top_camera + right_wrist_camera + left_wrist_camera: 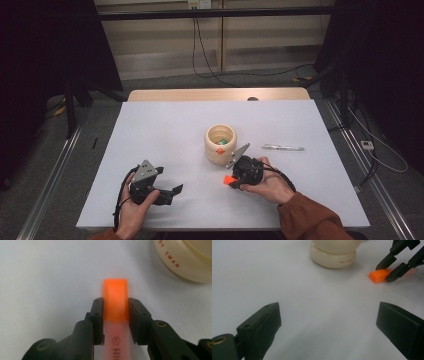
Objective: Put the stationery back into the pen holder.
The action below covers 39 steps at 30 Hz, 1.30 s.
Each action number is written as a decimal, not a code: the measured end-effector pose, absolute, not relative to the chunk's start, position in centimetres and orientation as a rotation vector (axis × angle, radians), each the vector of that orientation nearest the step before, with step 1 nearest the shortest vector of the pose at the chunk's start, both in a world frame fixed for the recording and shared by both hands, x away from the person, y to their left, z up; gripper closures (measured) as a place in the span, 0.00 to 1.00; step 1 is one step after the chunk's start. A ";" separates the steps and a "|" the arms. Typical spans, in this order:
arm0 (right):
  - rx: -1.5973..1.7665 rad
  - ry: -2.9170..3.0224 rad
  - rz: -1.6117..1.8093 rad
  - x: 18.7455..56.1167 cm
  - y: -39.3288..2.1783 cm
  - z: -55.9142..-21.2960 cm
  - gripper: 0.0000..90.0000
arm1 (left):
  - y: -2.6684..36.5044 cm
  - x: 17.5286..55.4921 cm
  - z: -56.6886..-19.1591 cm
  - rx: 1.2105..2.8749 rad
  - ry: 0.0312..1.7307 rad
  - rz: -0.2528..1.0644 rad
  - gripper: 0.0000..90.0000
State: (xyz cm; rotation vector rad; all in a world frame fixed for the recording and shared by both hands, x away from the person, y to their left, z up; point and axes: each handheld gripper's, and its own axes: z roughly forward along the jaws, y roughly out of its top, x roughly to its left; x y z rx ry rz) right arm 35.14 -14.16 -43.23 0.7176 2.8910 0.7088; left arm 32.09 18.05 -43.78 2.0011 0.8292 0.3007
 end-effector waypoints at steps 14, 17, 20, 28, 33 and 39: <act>0.783 2.865 0.791 35.4 -15.0 -42.8 0.75 | 18.1 32.1 -43.8 2.003 0.831 0.301 0.06; 0.803 2.837 0.828 35.4 -15.3 -42.4 0.75 | 18.1 32.1 -43.7 2.002 0.831 0.303 0.06; 0.823 2.813 0.867 35.4 -15.7 -42.0 0.75 | 18.1 32.1 -43.7 2.001 0.832 0.301 0.06; 0.852 2.746 0.935 35.4 -16.6 -41.1 0.75 | 18.1 32.1 -43.7 2.002 0.832 0.302 0.06; 0.872 2.699 1.037 35.5 -17.4 -40.4 0.75 | 18.1 32.1 -43.7 2.000 0.834 0.300 0.06; 0.881 2.634 1.147 35.3 -17.9 -39.6 0.75 | 18.1 32.1 -43.7 2.000 0.835 0.301 0.06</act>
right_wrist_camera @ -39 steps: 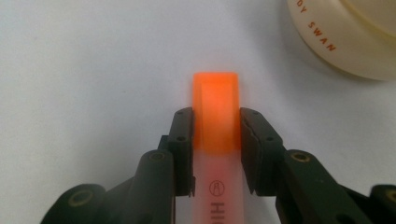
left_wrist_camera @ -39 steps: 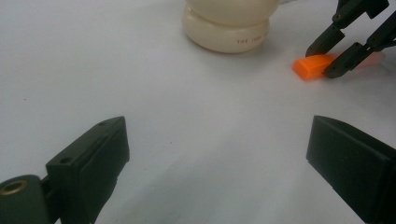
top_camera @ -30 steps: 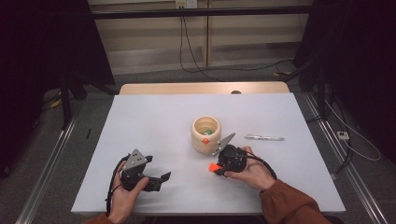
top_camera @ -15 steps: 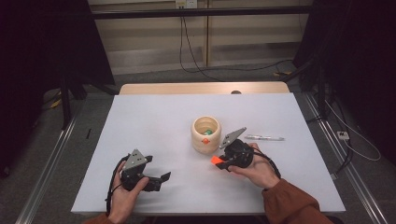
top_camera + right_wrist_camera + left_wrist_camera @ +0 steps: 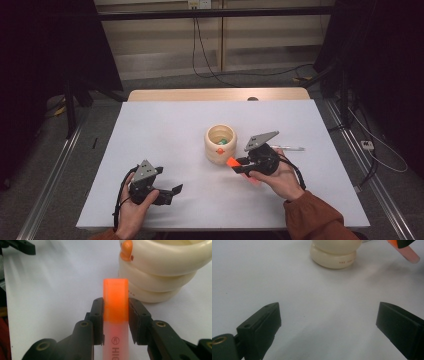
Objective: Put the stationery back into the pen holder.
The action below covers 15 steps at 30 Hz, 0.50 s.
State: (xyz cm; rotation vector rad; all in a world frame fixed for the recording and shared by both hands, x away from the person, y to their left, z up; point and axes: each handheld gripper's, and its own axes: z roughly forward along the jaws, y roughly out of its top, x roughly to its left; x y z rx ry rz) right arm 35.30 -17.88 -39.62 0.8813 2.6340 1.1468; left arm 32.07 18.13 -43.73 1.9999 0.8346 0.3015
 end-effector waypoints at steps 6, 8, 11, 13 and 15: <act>0.888 2.546 1.225 35.1 -18.3 -38.9 0.75 | 18.1 32.1 -43.7 2.001 0.833 0.301 0.06; 0.891 2.523 1.245 35.1 -18.5 -38.7 0.75 | 18.1 32.1 -43.7 1.999 0.833 0.300 0.06; 0.893 2.497 1.271 35.1 -18.7 -38.5 0.75 | 18.1 32.1 -43.7 1.998 0.833 0.300 0.06; 0.904 2.488 1.297 35.1 -18.9 -38.4 0.75 | 18.1 32.1 -43.7 1.999 0.833 0.302 0.06; 0.898 2.473 1.312 35.2 -19.0 -38.1 0.75 | 18.1 32.1 -43.7 1.999 0.834 0.303 0.06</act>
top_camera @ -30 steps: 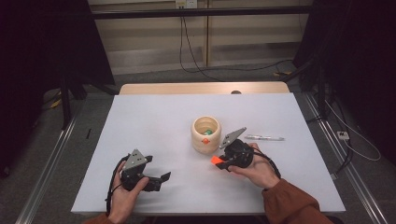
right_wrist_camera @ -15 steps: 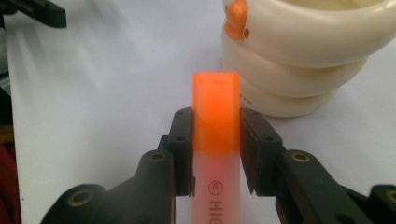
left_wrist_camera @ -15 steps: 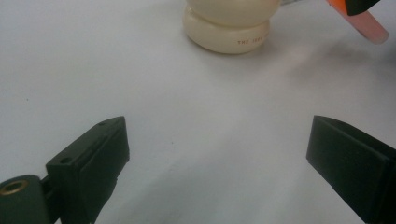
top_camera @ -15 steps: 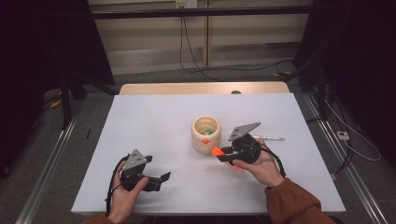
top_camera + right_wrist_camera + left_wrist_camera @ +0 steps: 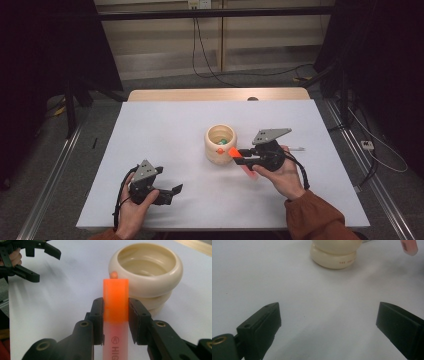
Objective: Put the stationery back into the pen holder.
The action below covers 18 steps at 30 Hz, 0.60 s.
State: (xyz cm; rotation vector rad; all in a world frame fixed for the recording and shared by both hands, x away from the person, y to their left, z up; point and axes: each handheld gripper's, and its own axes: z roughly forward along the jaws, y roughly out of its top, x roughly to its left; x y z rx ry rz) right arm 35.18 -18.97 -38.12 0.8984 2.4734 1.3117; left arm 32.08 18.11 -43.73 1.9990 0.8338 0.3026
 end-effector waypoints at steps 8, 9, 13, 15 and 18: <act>0.883 2.314 1.470 35.3 -19.7 -36.6 0.75 | 18.2 32.2 -43.7 2.002 0.831 0.314 0.06; 0.880 2.295 1.475 35.4 -19.7 -36.5 0.75 | 18.2 32.2 -43.7 2.003 0.831 0.314 0.06; 0.889 2.255 1.525 36.0 -19.7 -35.8 0.75 | 18.2 32.2 -43.7 2.002 0.832 0.316 0.06; 0.902 2.247 1.558 36.5 -19.6 -35.6 0.75 | 18.2 32.1 -43.7 1.994 0.836 0.313 0.06; 0.903 2.233 1.573 37.2 -19.2 -35.5 0.75 | 18.2 32.1 -43.7 1.997 0.838 0.314 0.06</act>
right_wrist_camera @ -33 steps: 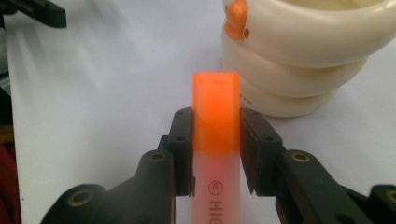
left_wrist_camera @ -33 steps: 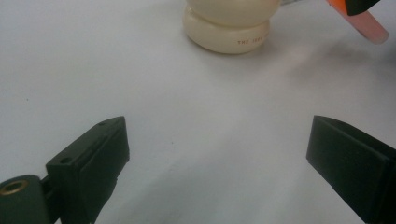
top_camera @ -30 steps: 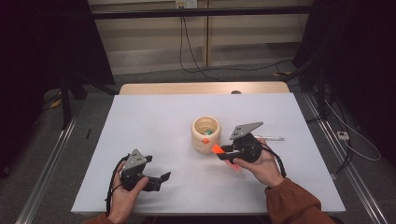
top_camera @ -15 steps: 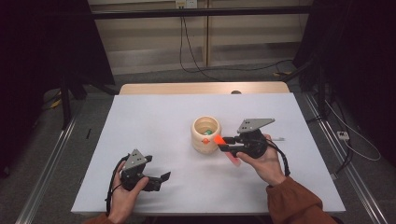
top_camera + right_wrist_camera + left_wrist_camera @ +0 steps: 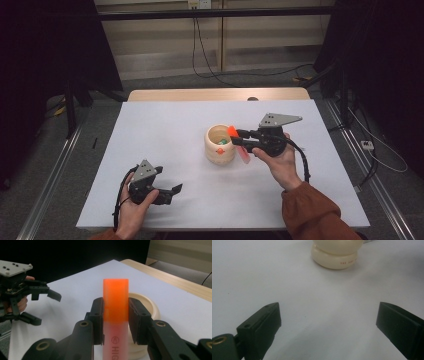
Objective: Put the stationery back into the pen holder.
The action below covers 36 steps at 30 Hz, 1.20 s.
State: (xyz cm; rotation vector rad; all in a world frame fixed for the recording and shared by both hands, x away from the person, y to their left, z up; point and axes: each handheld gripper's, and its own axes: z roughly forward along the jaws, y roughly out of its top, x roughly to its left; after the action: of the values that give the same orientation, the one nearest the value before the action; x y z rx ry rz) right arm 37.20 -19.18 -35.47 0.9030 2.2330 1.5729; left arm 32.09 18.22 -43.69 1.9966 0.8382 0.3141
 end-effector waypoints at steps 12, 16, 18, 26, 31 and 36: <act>0.899 2.117 1.674 39.8 -18.1 -33.8 0.75 | 18.3 32.1 -43.7 1.992 0.835 0.315 0.06; 0.893 2.083 1.681 40.4 -17.5 -33.0 0.75 | 18.3 32.1 -43.7 1.990 0.833 0.312 0.06; 0.902 2.078 1.688 40.8 -17.1 -32.9 0.75 | 18.3 32.1 -43.7 1.991 0.832 0.310 0.06; 0.948 2.057 1.656 43.4 -16.0 -34.0 0.75 | 18.3 32.2 -43.7 1.992 0.833 0.311 0.06; 0.986 2.047 1.666 44.8 -15.7 -34.8 0.75 | 18.3 32.1 -43.7 1.994 0.828 0.308 0.06; 0.985 2.073 1.657 44.9 -15.4 -35.4 0.75 | 18.3 32.1 -43.7 1.988 0.829 0.309 0.06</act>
State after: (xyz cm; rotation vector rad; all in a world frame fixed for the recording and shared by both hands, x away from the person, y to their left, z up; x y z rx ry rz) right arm 44.91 -15.38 -35.41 0.9846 2.0726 1.6567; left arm 32.12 18.32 -43.71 1.9880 0.8292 0.3089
